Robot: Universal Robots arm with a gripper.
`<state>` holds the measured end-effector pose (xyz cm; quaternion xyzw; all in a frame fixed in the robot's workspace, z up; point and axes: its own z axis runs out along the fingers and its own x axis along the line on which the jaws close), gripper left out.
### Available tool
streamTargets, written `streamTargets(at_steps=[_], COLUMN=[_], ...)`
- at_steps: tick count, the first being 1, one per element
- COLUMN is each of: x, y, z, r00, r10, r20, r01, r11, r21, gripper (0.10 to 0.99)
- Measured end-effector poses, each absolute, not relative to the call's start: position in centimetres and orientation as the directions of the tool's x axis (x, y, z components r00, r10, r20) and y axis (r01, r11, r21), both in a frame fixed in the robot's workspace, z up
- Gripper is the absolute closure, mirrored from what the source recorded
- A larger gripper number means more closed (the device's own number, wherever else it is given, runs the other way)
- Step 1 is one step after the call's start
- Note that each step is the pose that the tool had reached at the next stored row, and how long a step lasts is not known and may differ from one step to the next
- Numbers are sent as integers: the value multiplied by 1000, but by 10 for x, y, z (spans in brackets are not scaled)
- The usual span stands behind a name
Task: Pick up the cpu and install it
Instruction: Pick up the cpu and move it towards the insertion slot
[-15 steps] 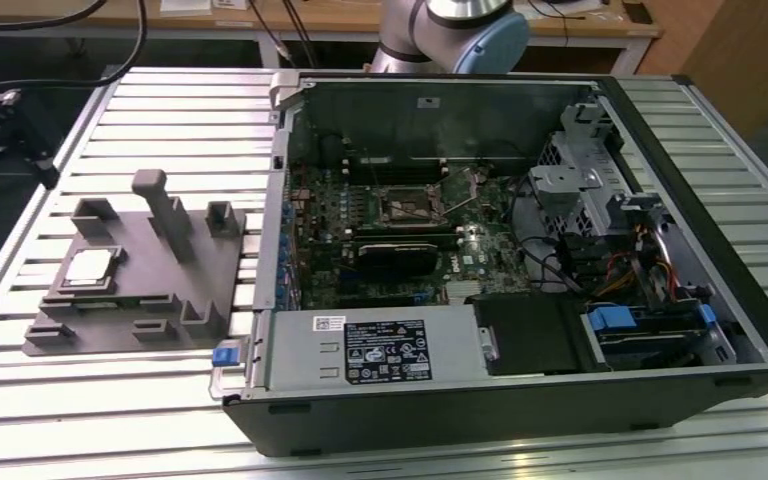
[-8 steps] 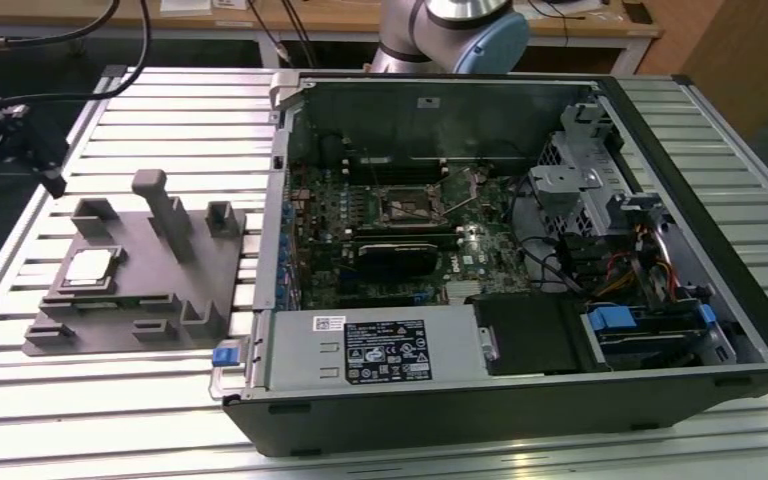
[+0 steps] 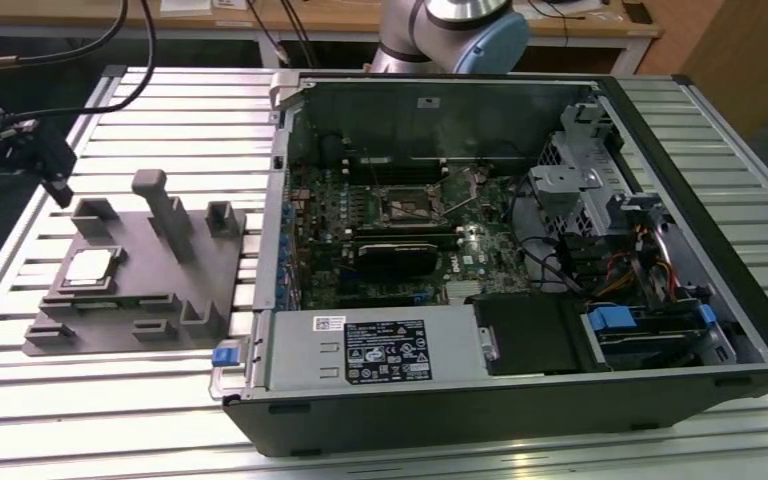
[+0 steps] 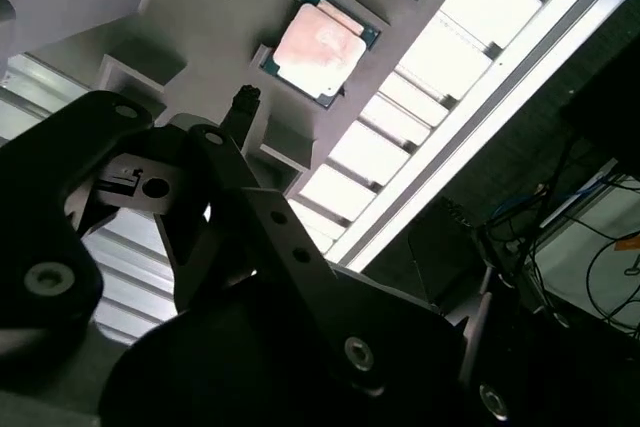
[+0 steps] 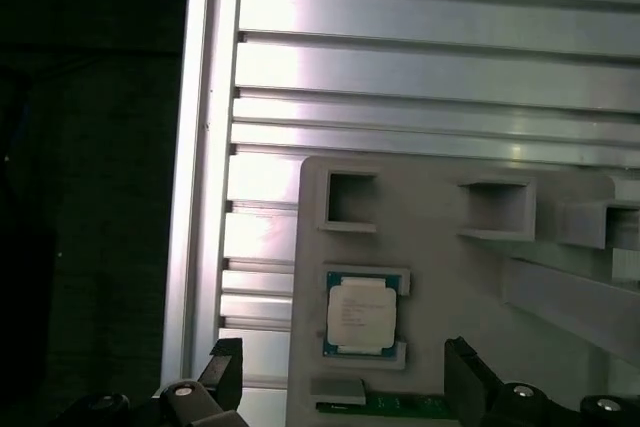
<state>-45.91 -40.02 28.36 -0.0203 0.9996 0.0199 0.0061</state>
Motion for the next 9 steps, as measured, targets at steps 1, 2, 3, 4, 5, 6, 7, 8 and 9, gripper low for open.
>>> streamTargets(at_steps=[1,2,3,4,5,6,7,8,9], x=[-459,-459,-459,-458,-458,-457,-457,-457,-457], y=[-400,-400,-400,-400,-400,-400,-400,-400,-400], z=[282,280,278,276,275,273,271,269,267], r00=[-999,-999,-999,-999,-999,-999,-999,-999,-999], r10=[-40,-40,-40,-40,-40,-40,-40,-40,-40], r20=[-13,-13,-13,-13,-13,-13,-13,-13,-13], r01=[-41,-41,-41,-41,-41,-41,-41,-41,-41], r11=[998,998,998,998,998,998,998,998,998], r21=[40,40,39,39,40,40,40,39,40], gripper=[208,208,208,208,208,208,208,208,208])
